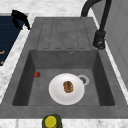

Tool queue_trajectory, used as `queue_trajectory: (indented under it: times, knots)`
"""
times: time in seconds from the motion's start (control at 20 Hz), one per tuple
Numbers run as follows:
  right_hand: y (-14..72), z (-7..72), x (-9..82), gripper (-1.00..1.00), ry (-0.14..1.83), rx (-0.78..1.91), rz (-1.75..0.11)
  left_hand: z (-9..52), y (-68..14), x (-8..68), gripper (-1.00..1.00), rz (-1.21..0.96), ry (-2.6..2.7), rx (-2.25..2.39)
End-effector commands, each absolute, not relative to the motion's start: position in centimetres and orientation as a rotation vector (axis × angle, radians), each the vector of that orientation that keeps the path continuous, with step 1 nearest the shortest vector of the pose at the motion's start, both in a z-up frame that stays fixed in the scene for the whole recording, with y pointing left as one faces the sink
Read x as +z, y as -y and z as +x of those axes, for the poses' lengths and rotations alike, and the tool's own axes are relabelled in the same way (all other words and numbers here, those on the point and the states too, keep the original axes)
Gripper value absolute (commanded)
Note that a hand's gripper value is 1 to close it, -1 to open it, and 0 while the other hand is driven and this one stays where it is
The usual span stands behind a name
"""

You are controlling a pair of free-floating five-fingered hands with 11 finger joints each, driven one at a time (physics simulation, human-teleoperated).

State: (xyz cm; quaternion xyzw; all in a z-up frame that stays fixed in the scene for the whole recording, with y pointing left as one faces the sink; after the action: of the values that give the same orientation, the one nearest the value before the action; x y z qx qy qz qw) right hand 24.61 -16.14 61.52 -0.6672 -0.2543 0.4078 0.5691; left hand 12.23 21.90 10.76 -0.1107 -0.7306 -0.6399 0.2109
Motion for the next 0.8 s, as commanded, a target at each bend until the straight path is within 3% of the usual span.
queue_trajectory:
  times: [0.0, 0.75]
  knots:
    - [15.5, 26.2, 60.7, -1.00, 0.516, 0.885, -1.581, 12.2, -21.9, 10.8, 0.00, -0.308, 2.030, -1.778]
    - [11.0, 27.5, 59.1, -1.00, 0.414, 0.674, -1.735, 12.2, -21.9, 10.8, 0.00, -0.308, 2.030, -1.778]
